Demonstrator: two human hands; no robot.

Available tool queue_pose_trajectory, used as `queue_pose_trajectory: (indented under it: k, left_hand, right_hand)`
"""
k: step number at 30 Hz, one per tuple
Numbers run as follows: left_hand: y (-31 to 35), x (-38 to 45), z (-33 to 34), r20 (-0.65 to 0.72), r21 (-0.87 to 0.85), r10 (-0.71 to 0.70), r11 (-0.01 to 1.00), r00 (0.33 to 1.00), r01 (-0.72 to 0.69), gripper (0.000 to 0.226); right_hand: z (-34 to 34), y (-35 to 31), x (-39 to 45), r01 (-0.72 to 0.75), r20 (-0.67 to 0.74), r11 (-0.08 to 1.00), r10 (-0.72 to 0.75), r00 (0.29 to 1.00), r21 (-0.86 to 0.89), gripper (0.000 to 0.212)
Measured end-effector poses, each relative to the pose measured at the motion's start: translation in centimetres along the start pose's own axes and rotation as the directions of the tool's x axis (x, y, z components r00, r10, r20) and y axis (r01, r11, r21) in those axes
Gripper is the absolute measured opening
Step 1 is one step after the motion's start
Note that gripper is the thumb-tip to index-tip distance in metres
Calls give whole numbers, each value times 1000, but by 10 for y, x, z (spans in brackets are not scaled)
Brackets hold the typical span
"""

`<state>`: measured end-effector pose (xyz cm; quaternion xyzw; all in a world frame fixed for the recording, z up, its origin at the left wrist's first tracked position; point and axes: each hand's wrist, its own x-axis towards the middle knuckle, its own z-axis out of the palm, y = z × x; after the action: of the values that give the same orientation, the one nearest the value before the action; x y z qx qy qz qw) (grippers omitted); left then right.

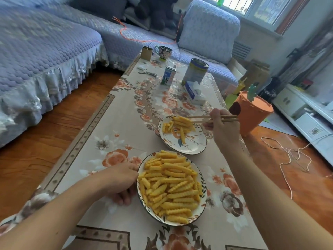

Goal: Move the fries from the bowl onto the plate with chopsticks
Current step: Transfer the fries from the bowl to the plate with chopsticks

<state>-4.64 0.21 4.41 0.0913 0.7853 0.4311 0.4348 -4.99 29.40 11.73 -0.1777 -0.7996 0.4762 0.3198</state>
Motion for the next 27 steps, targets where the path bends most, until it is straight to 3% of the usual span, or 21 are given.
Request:
queue_pose_trajectory:
  k: [9, 15, 27]
  left_hand:
    - [2, 2, -4, 19, 11, 5, 1000, 1000, -5, 24]
    - [2, 3, -5, 13, 20, 2, 1000, 1000, -3, 24]
    - [-3, 3, 2, -28, 54, 26, 998, 999, -25, 27]
  right_hand:
    - [16, 7, 26, -104, 4, 995, 104, 995, 5, 31]
    - [1, 4, 19, -74, -71, 996, 79, 994, 57, 43]
    - [-14, 12, 3, -56, 11, 998, 55, 998, 31, 27]
